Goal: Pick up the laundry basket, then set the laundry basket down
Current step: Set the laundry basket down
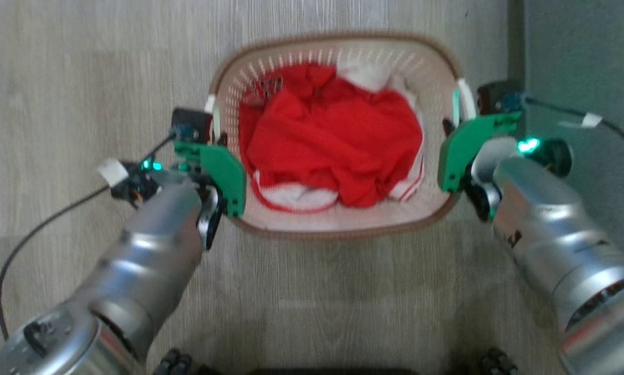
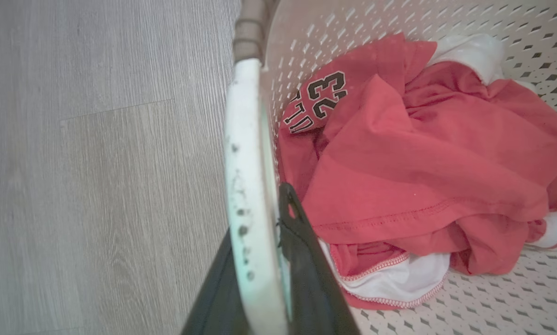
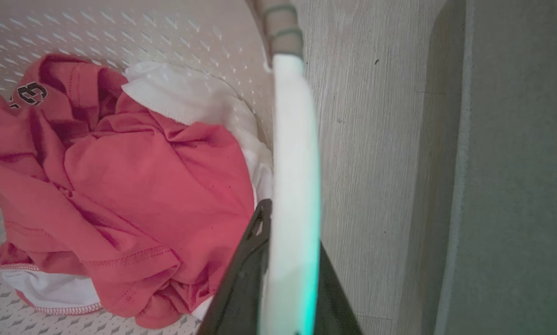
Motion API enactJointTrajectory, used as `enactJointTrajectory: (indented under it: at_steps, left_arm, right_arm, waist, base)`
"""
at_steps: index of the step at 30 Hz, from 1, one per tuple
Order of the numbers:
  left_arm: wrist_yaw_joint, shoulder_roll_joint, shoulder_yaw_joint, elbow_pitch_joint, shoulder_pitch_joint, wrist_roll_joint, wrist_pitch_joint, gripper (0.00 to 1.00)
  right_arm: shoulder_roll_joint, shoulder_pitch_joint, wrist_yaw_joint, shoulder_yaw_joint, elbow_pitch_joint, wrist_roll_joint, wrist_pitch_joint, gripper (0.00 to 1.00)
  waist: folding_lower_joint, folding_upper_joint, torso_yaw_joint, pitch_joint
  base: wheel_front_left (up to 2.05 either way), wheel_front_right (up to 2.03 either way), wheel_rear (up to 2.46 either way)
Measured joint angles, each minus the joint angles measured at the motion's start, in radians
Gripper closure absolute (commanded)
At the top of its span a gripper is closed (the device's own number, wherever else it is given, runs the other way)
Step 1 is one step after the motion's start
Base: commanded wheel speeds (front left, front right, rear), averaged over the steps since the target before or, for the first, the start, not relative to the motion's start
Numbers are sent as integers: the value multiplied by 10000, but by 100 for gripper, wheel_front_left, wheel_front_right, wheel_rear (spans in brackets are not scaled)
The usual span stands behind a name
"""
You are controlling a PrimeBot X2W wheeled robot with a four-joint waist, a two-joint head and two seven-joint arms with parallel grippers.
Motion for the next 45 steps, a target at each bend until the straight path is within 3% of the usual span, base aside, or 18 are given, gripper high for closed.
enactJointTrajectory:
  at_steps: [17,35,44,45]
  left_arm:
    - [130,-33,-31,-4,-1163,88,-263,100]
    - [221,-40,-163,0,-1738,81,-360,100]
    - [378,-42,-290,-15,-1816,-35,-401,100]
    - [380,-42,-291,-15,-1848,-38,-408,91]
  right_arm:
    - [8,-853,8,-2100,-44,-2240,-180,100]
    - [153,-1223,13,-3883,-50,-4140,-221,100]
    - [163,-1381,13,-3929,-27,-4213,-320,100]
    - [163,-1390,13,-3925,-27,-4213,-326,94]
  waist:
    - [-1,0,-65,2332]
    - [-3,0,-70,3105]
    - [-3,0,-3,3233]
    - [-3,0,-2,3235]
  base:
    - [0,0,0]
    - [0,0,0]
    - [0,0,0]
    - [0,0,0]
